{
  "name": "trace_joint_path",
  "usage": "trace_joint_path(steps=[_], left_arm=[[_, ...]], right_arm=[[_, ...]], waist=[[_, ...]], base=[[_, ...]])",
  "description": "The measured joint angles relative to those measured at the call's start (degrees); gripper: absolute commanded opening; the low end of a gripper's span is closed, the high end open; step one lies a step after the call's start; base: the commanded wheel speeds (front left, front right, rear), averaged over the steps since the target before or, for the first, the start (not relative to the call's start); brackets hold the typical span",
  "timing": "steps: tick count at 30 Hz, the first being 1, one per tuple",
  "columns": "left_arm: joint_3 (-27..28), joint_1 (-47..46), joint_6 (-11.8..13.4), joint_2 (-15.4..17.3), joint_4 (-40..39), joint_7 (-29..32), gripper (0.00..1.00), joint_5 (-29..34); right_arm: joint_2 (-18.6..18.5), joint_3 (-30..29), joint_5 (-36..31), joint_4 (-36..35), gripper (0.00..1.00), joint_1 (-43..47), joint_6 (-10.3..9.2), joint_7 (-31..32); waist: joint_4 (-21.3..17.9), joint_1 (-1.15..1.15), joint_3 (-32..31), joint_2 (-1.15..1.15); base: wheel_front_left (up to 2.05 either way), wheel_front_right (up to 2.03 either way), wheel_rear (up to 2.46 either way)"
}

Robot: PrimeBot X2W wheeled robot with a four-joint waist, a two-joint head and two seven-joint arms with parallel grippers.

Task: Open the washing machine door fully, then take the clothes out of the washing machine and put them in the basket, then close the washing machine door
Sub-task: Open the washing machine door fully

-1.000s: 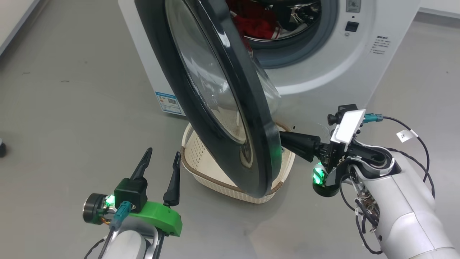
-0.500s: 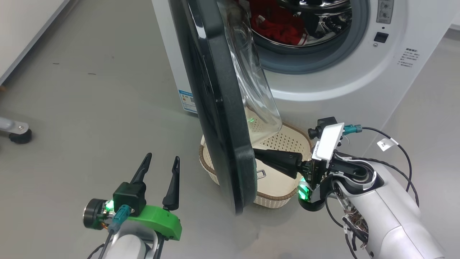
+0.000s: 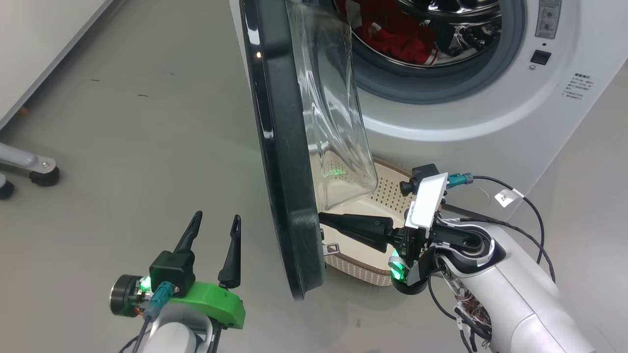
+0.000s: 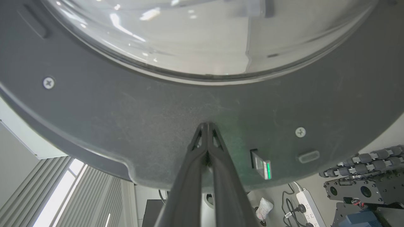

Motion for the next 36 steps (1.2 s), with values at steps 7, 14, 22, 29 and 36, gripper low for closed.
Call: trace_joint_path(steps=[7,14,22,29,36], left_arm=[[0.25,0.09,0.05,0.00,-0.38,0.00,1.00,-0.04],[0.55,0.18,0.23,0.00,-0.52,0.00,1.00,-0.04],[1.40,0.29,0.46,0.00,-0.80,0.00,1.00,-0.04],[1.65,0.81,0.47,0.00,-0.94,0.00,1.00,-0.04],[1.67,1.18,0.47,0.00,-0.94,0.00,1.00,-0.04]], right_arm=[[0.00,0.46,0.70,-0.40,0.00,0.41,0.00,-1.72],[0.20,-1.54,2.01,-1.58,0.00,2.35,0.00,-4.20],[0.22,-7.69,2.76,-4.91,0.00,5.05,0.00,-8.43],[-0.21,-13.32,1.48,-8.23,1.00,9.01,0.00,-13.74],[-2.21,-17.40,-6.14,-11.78,1.00,12.77,0.00,-21.52]], waist=[[-0.06,0.00,0.03,0.00],[-0.46,0.00,0.08,0.00],[-1.03,0.00,0.21,0.00],[-1.62,0.00,0.18,0.00],[-2.05,0.00,-0.04,0.00]], base=[[0.00,0.00,0.00],[0.00,0.00,0.00],[0.00,0.00,0.00],[0.00,0.00,0.00],[0.00,0.00,0.00]])
